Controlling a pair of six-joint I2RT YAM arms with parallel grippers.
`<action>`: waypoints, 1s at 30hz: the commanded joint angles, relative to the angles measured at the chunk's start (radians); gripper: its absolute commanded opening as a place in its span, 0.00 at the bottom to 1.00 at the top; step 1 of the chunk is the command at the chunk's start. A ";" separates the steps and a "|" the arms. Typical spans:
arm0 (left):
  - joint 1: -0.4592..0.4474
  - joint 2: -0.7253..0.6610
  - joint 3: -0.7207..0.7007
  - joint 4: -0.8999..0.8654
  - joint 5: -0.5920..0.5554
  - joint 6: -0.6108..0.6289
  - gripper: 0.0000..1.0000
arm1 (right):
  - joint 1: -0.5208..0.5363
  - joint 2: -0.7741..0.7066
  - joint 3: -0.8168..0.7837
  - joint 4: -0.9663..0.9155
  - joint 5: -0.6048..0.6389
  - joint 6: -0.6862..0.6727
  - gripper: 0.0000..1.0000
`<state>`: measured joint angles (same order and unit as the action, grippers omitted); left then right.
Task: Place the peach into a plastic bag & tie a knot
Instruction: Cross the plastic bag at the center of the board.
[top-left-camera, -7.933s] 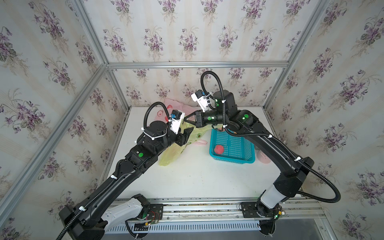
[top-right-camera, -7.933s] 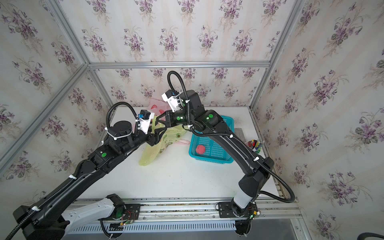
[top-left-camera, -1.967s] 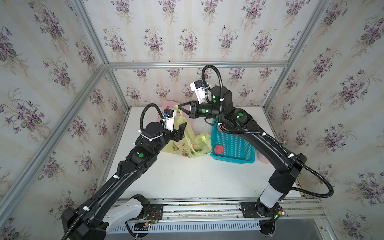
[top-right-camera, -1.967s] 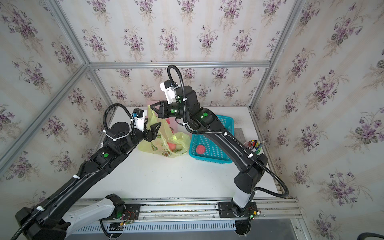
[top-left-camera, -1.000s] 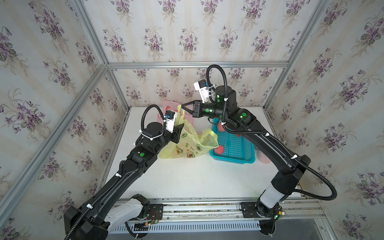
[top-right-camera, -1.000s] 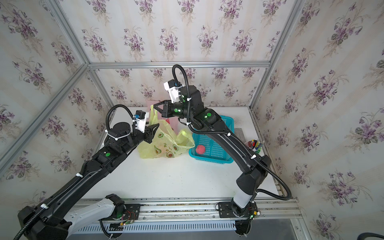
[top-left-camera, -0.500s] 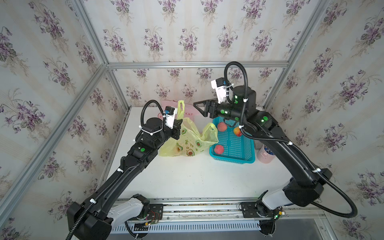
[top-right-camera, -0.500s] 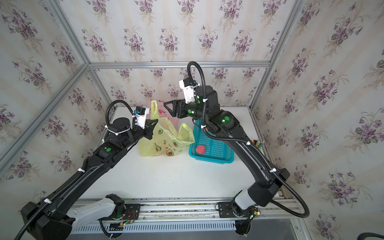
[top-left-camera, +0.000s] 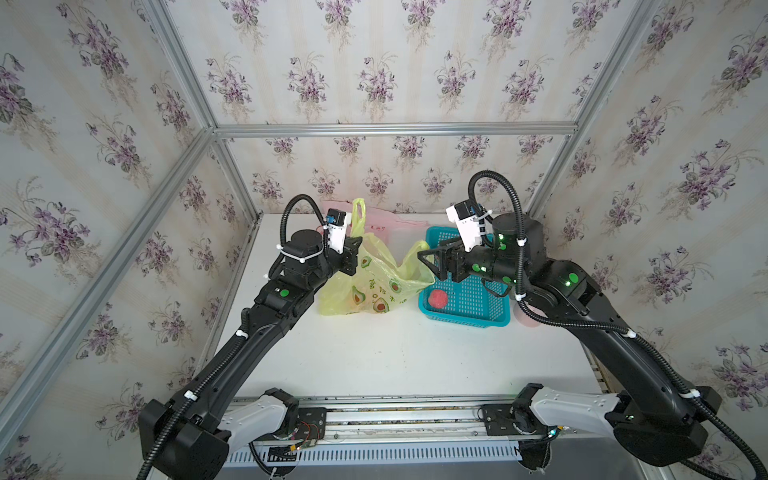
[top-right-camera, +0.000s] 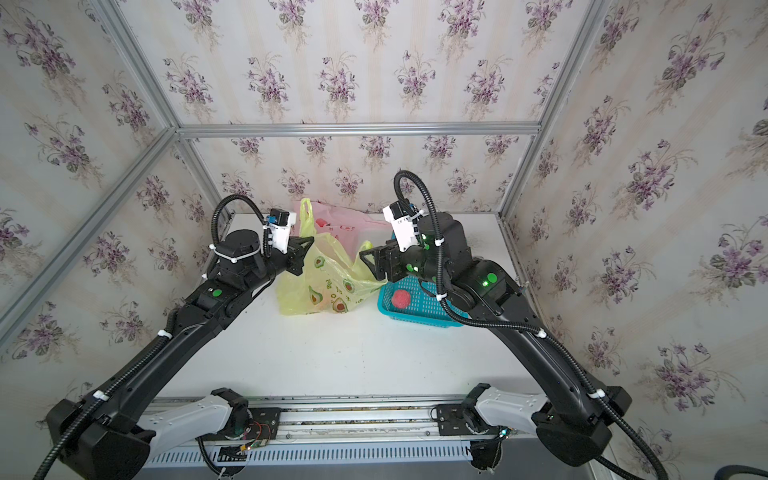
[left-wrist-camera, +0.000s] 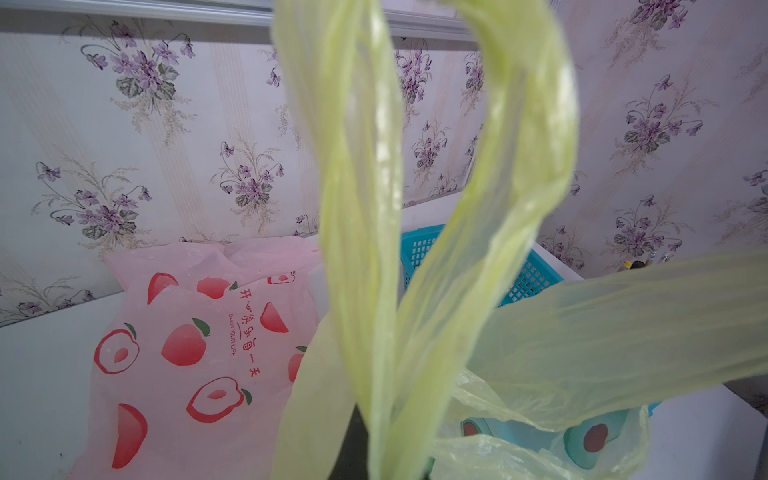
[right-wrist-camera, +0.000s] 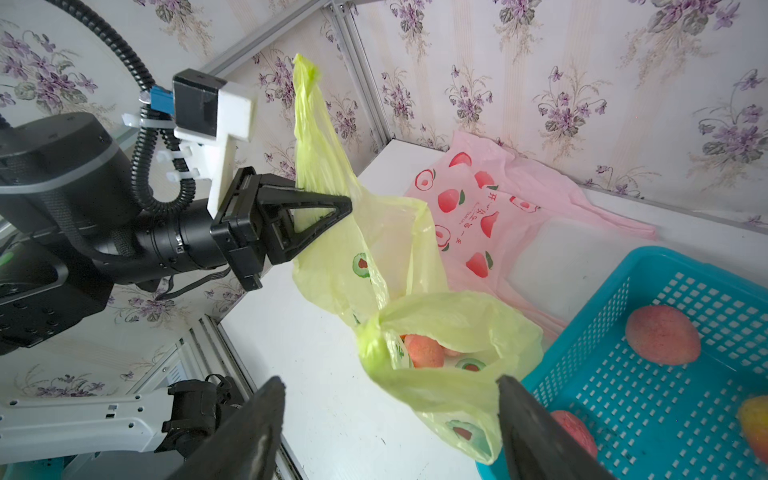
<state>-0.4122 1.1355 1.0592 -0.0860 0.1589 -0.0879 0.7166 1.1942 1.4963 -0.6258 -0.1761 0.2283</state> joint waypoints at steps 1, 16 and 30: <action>0.003 0.001 0.007 0.018 0.013 -0.010 0.07 | 0.001 0.003 -0.004 0.024 0.014 -0.020 0.78; 0.008 -0.005 0.015 -0.015 0.057 -0.009 0.08 | 0.001 0.071 0.054 0.068 -0.028 -0.039 0.16; 0.010 -0.040 0.131 -0.306 0.325 0.046 0.10 | 0.001 0.133 0.141 0.161 -0.334 -0.080 0.00</action>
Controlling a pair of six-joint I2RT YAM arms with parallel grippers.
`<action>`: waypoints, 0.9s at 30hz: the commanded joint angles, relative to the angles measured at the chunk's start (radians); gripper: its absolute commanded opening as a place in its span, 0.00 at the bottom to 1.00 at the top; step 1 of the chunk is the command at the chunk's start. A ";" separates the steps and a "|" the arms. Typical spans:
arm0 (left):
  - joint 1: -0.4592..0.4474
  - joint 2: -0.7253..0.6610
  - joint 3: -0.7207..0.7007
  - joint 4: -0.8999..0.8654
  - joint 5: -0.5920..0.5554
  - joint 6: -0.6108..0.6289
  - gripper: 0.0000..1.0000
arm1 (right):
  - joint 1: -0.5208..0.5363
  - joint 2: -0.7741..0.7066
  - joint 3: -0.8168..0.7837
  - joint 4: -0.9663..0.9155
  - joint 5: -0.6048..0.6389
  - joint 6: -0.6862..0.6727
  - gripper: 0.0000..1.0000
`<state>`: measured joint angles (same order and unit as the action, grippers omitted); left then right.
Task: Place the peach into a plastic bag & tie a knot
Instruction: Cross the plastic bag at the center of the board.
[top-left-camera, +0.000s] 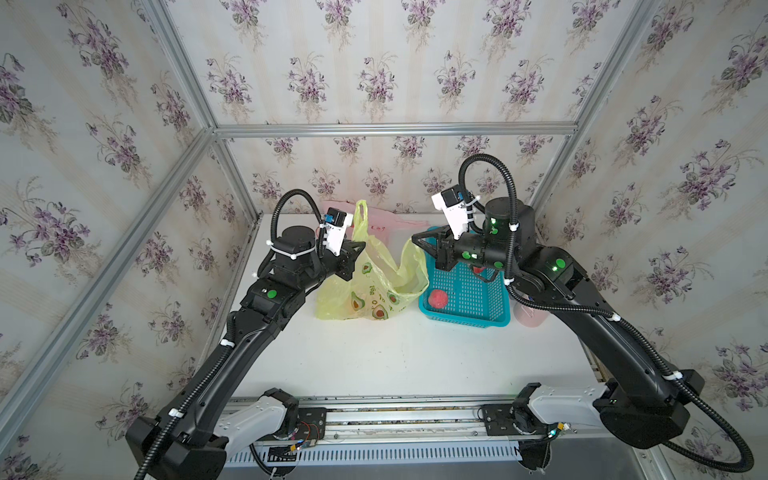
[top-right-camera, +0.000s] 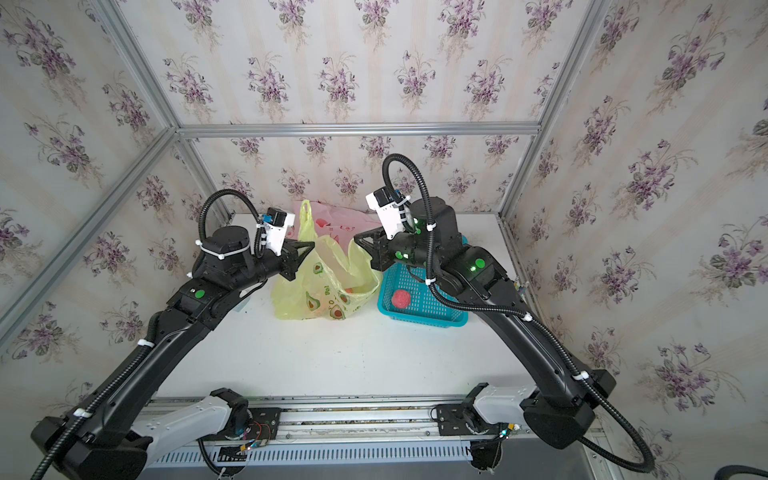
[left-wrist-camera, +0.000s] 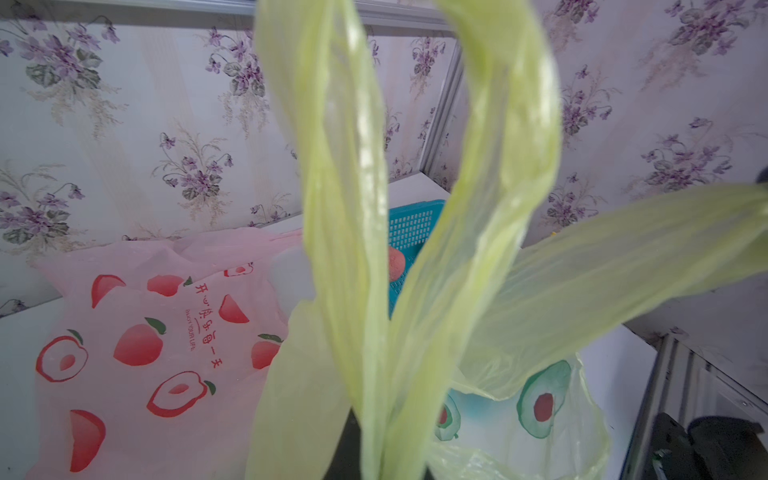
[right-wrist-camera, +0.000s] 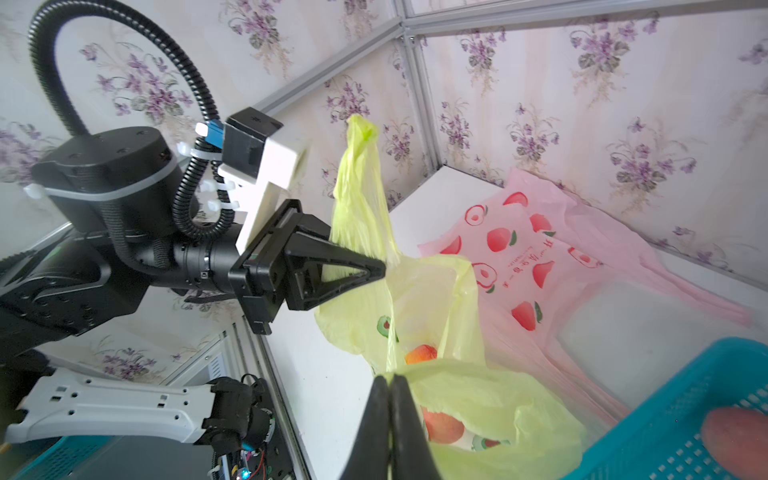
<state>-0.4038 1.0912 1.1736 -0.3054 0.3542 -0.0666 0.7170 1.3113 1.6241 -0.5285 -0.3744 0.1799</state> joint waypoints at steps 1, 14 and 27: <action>-0.002 0.015 0.028 -0.105 0.164 0.026 0.11 | 0.001 0.027 0.011 0.080 -0.175 -0.034 0.00; -0.054 0.101 0.028 -0.182 0.156 0.063 0.11 | 0.038 0.164 -0.049 0.234 -0.318 0.065 0.00; -0.056 0.079 0.044 -0.182 0.134 0.084 0.15 | 0.056 0.259 0.024 0.177 -0.203 0.098 0.00</action>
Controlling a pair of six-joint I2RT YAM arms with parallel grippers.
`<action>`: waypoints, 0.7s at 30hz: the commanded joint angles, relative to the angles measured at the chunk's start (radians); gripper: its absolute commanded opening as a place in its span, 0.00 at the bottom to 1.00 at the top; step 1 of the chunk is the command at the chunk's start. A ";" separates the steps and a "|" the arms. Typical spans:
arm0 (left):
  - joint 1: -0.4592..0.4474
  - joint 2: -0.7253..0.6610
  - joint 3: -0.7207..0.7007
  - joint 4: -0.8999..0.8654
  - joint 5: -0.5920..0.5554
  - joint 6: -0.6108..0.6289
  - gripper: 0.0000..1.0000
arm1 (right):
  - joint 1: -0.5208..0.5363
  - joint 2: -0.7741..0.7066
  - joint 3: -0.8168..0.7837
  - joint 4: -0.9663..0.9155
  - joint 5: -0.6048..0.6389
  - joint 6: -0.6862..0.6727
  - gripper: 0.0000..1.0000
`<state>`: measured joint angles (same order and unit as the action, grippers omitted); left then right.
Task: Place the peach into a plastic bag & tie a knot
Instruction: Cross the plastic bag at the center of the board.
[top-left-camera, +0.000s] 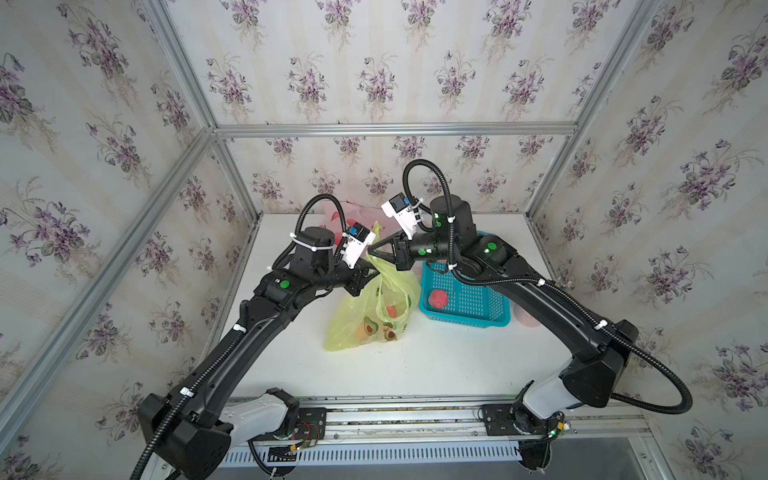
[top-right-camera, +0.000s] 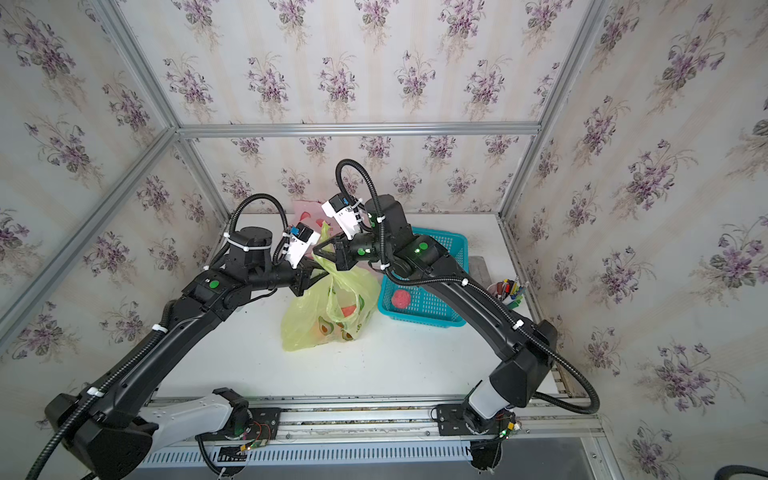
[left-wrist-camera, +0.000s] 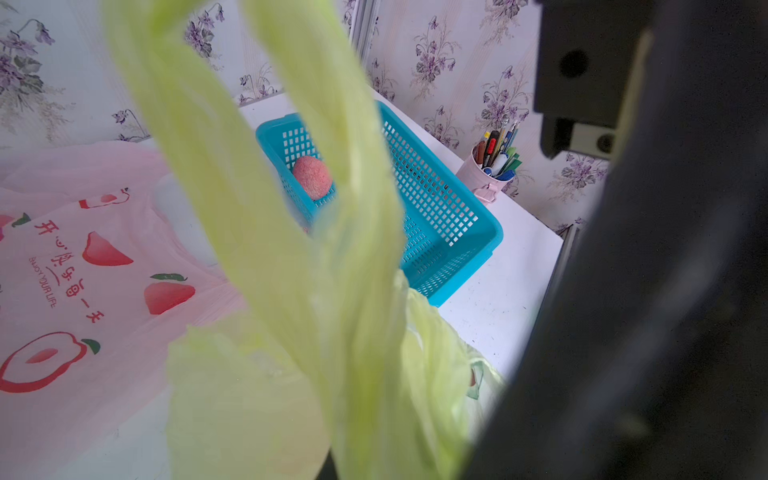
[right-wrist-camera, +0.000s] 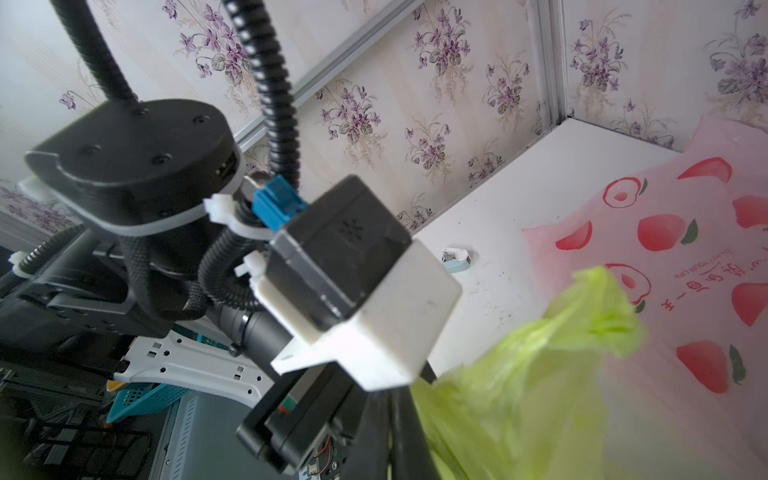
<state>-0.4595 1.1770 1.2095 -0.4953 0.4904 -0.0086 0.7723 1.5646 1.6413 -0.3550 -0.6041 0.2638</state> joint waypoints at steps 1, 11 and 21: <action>0.000 -0.007 0.011 0.003 -0.005 0.032 0.16 | 0.000 0.007 0.009 0.005 0.020 0.011 0.00; -0.004 0.013 0.072 -0.086 0.042 0.071 0.47 | -0.005 0.005 0.039 -0.038 0.017 -0.038 0.00; -0.005 0.052 0.105 -0.120 0.134 0.072 0.54 | -0.007 0.018 0.052 -0.026 -0.017 -0.029 0.00</action>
<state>-0.4637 1.2209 1.3010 -0.6125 0.5804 0.0498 0.7658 1.5768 1.6859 -0.3943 -0.5961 0.2367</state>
